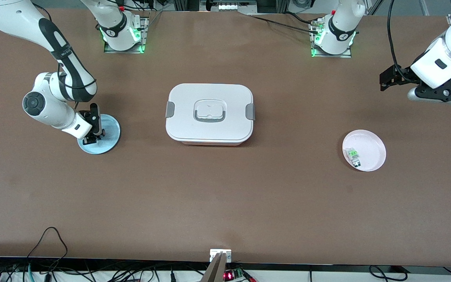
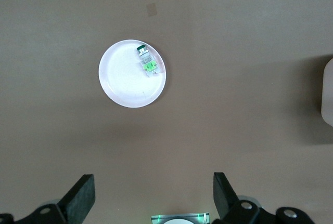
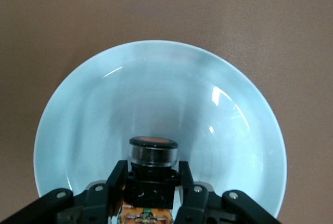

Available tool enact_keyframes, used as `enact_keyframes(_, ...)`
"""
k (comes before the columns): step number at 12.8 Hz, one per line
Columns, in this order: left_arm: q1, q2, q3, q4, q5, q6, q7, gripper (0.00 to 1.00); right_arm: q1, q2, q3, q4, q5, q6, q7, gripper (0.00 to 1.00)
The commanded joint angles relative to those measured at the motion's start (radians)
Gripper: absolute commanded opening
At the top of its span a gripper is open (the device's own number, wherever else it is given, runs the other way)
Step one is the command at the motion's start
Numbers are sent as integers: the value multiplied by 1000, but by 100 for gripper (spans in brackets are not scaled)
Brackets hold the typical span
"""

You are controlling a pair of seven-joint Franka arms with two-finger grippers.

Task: Transfer orange switch to right arm and place
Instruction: 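Lower the switch with the right gripper onto the blue plate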

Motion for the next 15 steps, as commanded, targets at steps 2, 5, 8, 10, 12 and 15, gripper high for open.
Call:
enact_keyframes(2, 2, 17, -3, 29, -17, -6, 6, 100, -11, -11, 13, -19, 23, 22, 14, 100)
enact_keyframes(5, 3, 17, -2, 29, -14, -6, 7, 100, -10, -52, 24, -8, 173, -76, 96, 100)
enact_keyframes(8, 5, 17, -2, 29, -16, -6, 6, 100, -10, -107, 86, 22, 181, -107, 223, 100)
enact_keyframes(10, 5, 17, -2, 29, -16, -6, 6, 100, -10, -130, 106, 96, 182, -235, 324, 100)
enact_keyframes(12, 5, 16, -2, 29, -16, -6, 4, 100, -10, -153, 129, 194, 182, -389, 470, 100)
enact_keyframes(15, 5, 17, -2, 29, -16, -6, 7, 100, -2, -193, 181, 347, 182, -539, 749, 100)
